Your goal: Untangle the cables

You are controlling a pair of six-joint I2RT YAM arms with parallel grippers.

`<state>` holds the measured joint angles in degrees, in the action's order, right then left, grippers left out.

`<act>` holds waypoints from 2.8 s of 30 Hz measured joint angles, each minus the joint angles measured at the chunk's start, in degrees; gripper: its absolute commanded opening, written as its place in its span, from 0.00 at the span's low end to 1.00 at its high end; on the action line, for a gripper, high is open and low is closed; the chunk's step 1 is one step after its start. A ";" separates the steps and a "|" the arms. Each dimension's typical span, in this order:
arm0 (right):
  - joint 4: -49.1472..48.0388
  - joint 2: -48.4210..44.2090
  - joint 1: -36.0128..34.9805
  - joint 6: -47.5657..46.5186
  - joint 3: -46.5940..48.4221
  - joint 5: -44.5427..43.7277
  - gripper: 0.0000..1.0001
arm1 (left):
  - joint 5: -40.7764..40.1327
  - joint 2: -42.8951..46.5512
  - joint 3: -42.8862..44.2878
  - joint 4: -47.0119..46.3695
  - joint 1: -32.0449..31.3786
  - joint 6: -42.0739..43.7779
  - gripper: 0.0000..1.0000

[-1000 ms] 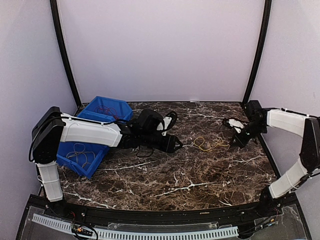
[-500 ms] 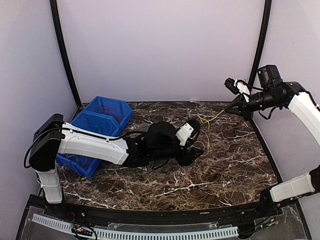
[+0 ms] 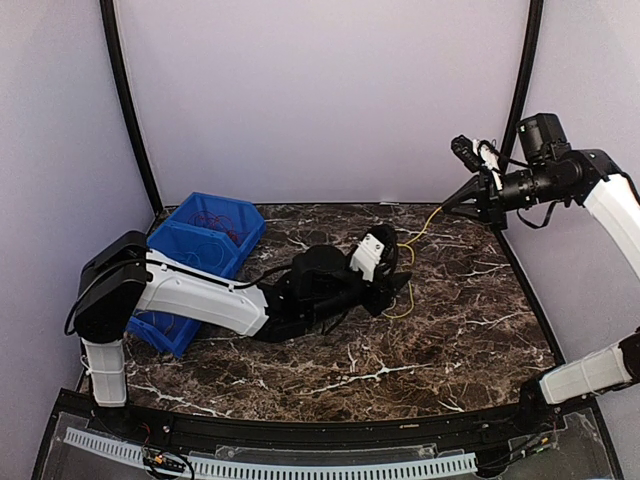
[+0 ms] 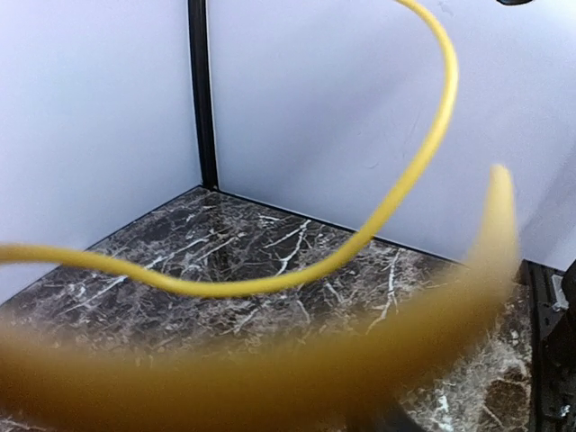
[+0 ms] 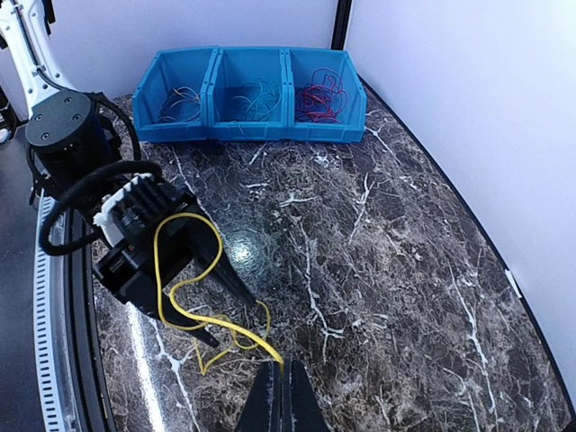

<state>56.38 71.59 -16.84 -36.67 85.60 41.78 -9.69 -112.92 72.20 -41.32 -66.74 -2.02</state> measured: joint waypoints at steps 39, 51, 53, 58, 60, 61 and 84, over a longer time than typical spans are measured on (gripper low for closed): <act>-24.41 9.40 2.27 1.77 -31.34 -2.03 0.61 | -30.56 54.12 -6.78 48.09 11.23 -0.70 0.00; -26.23 9.07 2.27 1.11 -34.27 -2.99 0.62 | -38.53 61.29 -9.62 73.72 14.38 -17.40 0.00; -26.38 9.07 2.27 1.09 -34.34 -3.06 0.61 | -38.18 61.37 -11.96 76.19 16.85 -20.33 0.00; -26.53 9.01 2.27 0.70 -34.91 -3.06 0.62 | -36.20 61.44 -17.90 80.46 24.85 -25.03 0.00; -26.49 9.01 2.27 0.63 -34.97 -3.06 0.62 | -34.99 61.51 -19.65 80.87 28.46 -25.83 0.00; -26.51 8.98 2.27 0.59 -34.97 -3.06 0.62 | -34.25 61.53 -20.59 80.83 30.51 -26.10 0.00; -25.68 10.32 2.27 -0.85 -35.28 -3.04 0.62 | -12.98 57.68 -29.24 74.38 48.63 -34.07 0.00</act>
<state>30.70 81.91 -14.57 -37.52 50.33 38.74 -22.68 -55.24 42.96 33.06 -18.11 -36.10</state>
